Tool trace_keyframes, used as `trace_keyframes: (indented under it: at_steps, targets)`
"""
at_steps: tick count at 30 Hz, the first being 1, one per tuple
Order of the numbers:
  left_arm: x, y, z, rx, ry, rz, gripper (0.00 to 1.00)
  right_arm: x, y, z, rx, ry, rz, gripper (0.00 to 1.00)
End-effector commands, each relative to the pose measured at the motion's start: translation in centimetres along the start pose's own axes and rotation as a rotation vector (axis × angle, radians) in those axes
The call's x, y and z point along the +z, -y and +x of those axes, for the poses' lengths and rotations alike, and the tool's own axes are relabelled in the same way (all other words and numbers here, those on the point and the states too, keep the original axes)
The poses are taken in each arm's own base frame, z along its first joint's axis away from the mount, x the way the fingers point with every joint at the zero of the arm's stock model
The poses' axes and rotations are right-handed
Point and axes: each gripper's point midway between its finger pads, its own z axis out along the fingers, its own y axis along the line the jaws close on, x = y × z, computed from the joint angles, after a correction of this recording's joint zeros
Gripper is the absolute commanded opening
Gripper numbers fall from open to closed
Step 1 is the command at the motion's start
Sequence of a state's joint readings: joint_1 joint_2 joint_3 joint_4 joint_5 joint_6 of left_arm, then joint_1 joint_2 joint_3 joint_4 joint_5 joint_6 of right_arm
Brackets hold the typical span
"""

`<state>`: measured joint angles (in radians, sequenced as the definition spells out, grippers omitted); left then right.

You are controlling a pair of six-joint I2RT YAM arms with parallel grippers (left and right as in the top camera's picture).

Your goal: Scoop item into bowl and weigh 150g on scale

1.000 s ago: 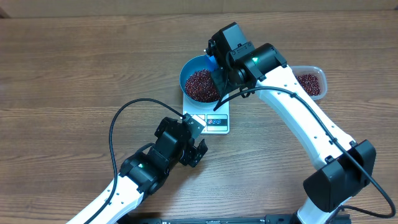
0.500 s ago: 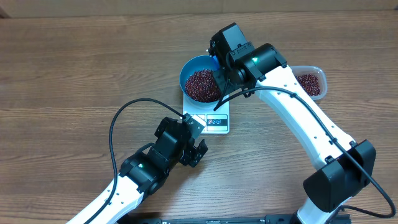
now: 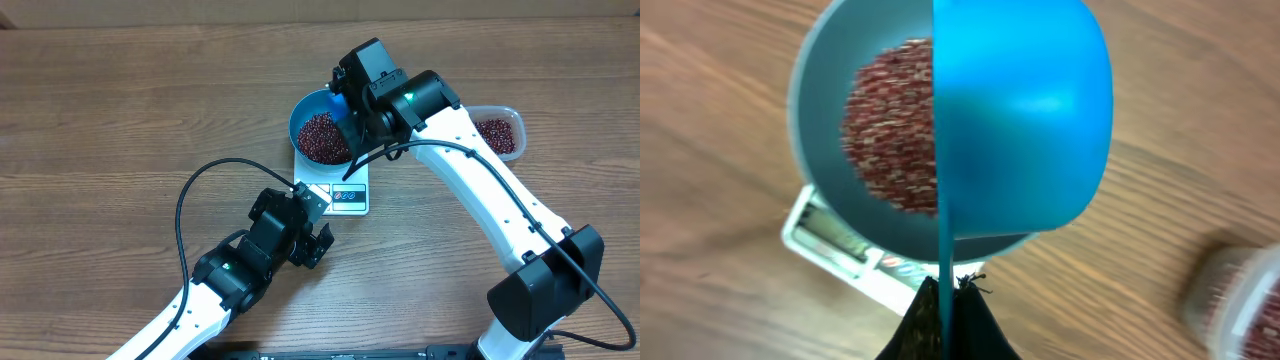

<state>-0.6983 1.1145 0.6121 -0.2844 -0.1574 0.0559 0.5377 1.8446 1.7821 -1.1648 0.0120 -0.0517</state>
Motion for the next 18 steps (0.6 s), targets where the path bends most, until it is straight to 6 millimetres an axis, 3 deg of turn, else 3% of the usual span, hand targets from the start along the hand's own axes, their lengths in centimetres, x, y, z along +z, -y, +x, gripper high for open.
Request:
trace_keyframes:
  at_steps: [1, 10, 18]
  targets:
    - [-0.1, -0.1, 0.1, 0.008, 0.002, -0.002, 0.99, -2.5, -1.8, -1.3, 0.047, 0.069, -0.097, 0.04]
    - [-0.1, -0.1, 0.1, 0.008, 0.002, -0.002, 1.00, -2.7, -2.9, -1.1, 0.082, 0.058, -0.164, 0.04]
    - [-0.1, -0.1, 0.1, 0.008, 0.002, -0.003, 1.00, -2.7, -2.3, -1.2, 0.116, 0.056, -0.170, 0.04]
